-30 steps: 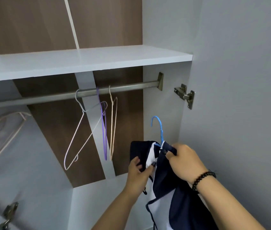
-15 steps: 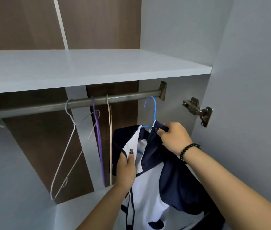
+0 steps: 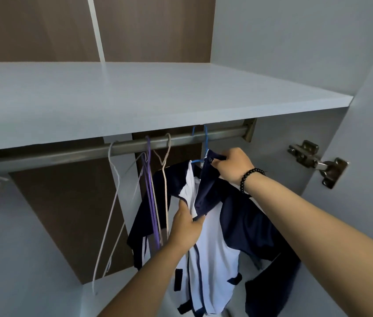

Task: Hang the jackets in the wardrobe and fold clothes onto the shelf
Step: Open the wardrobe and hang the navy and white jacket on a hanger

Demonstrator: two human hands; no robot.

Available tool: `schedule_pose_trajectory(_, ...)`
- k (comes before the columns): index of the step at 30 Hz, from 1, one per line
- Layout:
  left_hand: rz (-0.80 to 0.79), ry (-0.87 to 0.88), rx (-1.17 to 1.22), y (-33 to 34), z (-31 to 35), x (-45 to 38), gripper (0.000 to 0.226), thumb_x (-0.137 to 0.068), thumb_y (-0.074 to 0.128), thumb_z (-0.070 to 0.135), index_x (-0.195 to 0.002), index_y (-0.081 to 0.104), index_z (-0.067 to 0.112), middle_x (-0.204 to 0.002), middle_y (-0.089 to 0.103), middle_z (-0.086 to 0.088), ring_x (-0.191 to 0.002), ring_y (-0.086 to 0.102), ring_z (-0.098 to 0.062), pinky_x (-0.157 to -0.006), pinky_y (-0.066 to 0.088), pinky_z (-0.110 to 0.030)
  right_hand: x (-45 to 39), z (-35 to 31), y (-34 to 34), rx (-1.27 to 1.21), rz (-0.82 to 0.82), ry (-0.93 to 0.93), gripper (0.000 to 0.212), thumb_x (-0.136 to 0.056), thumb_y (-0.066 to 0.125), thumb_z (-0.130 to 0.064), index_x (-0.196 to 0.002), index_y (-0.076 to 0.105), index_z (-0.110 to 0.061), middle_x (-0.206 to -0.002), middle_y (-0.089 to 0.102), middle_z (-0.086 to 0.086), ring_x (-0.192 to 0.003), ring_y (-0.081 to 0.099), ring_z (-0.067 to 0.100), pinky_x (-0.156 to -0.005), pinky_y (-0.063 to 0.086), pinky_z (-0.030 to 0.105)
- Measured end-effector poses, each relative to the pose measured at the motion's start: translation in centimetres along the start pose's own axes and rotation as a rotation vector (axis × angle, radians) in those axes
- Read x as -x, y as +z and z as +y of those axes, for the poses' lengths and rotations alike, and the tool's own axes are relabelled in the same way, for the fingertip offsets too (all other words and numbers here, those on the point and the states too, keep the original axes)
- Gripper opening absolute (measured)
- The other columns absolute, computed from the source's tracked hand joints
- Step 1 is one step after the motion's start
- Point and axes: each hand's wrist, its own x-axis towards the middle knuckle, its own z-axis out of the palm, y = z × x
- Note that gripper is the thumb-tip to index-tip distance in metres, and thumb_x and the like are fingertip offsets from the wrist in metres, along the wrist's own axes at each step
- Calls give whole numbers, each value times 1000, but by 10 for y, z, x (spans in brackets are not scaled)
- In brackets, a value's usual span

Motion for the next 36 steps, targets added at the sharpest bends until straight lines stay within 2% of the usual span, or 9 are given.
schedule_pose_trajectory(3, 25, -61, -56, -5, -11, -10, 14, -93, 60, 23, -101, 51, 15, -90, 63, -2, -72, 58, -11, -64, 46, -16, -9, 0, 3, -25, 7, 20, 40, -88, 57, -17, -56, 33, -13, -56, 34, 3, -53, 32, 19, -53, 26, 28)
schedule_pose_trajectory(6, -56, -144, -95, -1, -24, -8, 29, -96, 56, 28, -73, 45, 14, -62, 43, 4, -48, 37, -7, -46, 31, -17, -14, 6, 7, -37, 30, 31, 39, -88, 57, -16, -56, 34, -13, -54, 34, 3, -52, 34, 19, -50, 27, 27)
schedule_pose_trajectory(17, -135, -208, -130, -6, -36, 2, 35, -97, 56, 30, -70, 44, 11, -57, 37, 2, -55, 36, -16, -57, 29, -27, -31, 35, 27, -2, 0, 77, 35, -89, 58, -23, -58, 46, -13, -57, 50, 2, -59, 52, 22, -47, 33, 24)
schedule_pose_trajectory(20, -98, -208, -116, -7, -39, 14, 35, -97, 57, 29, -70, 51, 8, -60, 49, -5, -61, 47, -22, -63, 35, -29, -27, 48, 31, 108, 45, 4, 19, -88, 61, -35, -96, 60, -18, -93, 64, 5, -96, 61, 29, -70, 49, 31)
schedule_pose_trajectory(22, -86, -222, -117, -8, -37, 20, 43, -95, 60, 29, -61, 40, 14, -51, 41, 8, -55, 40, -15, -57, 31, -26, -13, 54, 33, 129, 210, -112, 51, -86, 63, -38, -129, 46, -17, -121, 55, 6, -116, 50, 26, -93, 44, 41)
schedule_pose_trajectory(25, -70, -285, -31, -10, -32, 28, 51, -90, 68, 28, -54, 36, 11, -49, 39, 7, -51, 40, -12, -55, 35, -24, 36, 72, 45, -55, 420, -396, 51, -80, 62, -26, -127, 42, -18, -110, 44, -4, -102, 47, 15, -89, 44, 42)
schedule_pose_trajectory(29, -65, -352, 152, -12, -21, 36, 46, -85, 73, 25, -82, 60, -19, -78, 60, -17, -74, 61, -26, -76, 55, -53, 116, 117, 96, -330, 85, -169, 54, -79, 69, -15, -113, 33, -38, -100, 44, -12, -87, 50, 8, -74, 44, 21)
schedule_pose_trajectory(34, -53, -370, 126, -9, -6, 43, 39, -85, 74, 27, -79, 63, -10, -77, 66, -24, -70, 69, -26, -61, 60, -33, 154, 137, 145, -281, -279, 181, 62, -70, 72, -50, -115, 32, -37, -104, 45, -18, -82, 53, -3, -59, 37, 8)
schedule_pose_trajectory(36, -69, -379, 147, -7, -2, 46, 42, -84, 74, 27, -84, 63, -14, -84, 69, -27, -75, 72, -31, -70, 61, -40, 155, 136, 152, -288, -304, 226, 60, -65, 70, -60, -108, 36, -35, -98, 49, -18, -76, 53, -3, -54, 37, 10)
